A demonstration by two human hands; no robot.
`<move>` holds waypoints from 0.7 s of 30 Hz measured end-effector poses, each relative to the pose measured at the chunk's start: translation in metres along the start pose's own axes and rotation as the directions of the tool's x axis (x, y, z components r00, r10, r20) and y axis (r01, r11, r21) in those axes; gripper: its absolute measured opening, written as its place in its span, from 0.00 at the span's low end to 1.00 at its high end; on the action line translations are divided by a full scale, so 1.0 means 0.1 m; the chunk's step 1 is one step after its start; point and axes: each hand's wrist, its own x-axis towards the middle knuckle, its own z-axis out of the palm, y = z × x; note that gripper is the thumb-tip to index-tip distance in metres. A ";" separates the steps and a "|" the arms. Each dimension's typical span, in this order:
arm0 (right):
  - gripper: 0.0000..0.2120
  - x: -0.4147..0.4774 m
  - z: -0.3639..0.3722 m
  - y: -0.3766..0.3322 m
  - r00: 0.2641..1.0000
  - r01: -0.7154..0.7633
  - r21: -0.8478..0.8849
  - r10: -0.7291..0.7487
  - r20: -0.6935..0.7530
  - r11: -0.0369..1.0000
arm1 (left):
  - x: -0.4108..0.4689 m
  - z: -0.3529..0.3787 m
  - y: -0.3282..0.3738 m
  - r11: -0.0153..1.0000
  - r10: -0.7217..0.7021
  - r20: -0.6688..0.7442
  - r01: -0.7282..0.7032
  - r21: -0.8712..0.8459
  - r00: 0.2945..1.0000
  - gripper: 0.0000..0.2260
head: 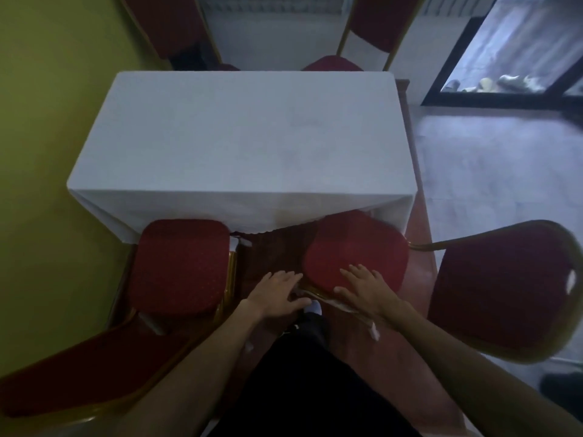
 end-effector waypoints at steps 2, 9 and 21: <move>0.49 0.06 -0.13 0.15 1.000 0.004 -0.017 -0.003 0.023 1.000 | 0.18 -0.07 0.10 1.000 -0.016 -0.018 0.016 -0.018 1.000 0.37; 0.57 0.25 -0.47 0.63 0.995 -0.003 -0.043 0.007 0.101 0.999 | 0.62 -0.08 0.54 0.998 -0.059 0.027 0.060 -0.033 0.998 0.39; 0.59 0.03 -0.69 1.85 0.964 0.216 -0.206 -0.176 0.199 0.954 | 1.01 0.37 1.89 0.947 -0.254 -0.011 0.247 -0.205 0.967 0.42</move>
